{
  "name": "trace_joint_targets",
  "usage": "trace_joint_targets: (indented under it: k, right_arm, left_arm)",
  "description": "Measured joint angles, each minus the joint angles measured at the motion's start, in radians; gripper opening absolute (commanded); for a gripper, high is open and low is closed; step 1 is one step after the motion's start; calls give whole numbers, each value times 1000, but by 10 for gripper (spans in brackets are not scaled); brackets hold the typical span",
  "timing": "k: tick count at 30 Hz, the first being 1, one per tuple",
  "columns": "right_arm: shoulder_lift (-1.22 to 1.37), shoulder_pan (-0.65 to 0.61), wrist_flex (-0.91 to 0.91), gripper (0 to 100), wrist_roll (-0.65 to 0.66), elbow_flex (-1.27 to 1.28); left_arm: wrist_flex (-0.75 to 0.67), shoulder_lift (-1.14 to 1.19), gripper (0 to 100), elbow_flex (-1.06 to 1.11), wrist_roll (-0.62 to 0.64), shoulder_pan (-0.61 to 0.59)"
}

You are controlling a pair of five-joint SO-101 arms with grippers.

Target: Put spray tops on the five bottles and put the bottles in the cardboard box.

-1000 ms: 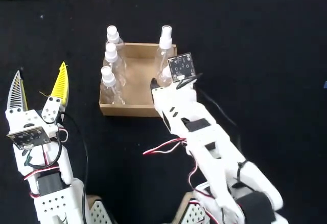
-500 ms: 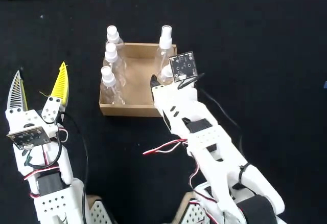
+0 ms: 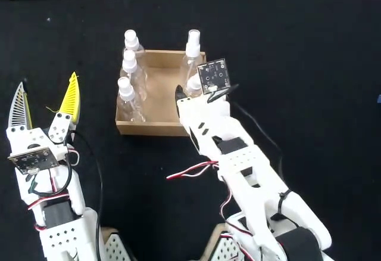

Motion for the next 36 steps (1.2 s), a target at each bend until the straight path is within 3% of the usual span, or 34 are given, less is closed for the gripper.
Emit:
trace_joint_targets:
  k: [9, 20, 27, 31, 36]
  right_arm:
    - [-206, 0, 184, 334, 0, 0]
    - [-361, 0, 236, 333, 0, 0]
    - [-594, 3, 407, 332, 0, -63]
    - [-738, 115, 489, 276, 0, -64]
    - [-856, 351, 626, 82, 0, -64]
  left_arm:
    - [0, 0, 333, 0, 0, 0]
    - [0, 0, 333, 0, 0, 0]
    - [0, 0, 333, 0, 0, 0]
    - [0, 0, 333, 0, 0, 0]
    - [6, 0, 333, 0, 0, 0]
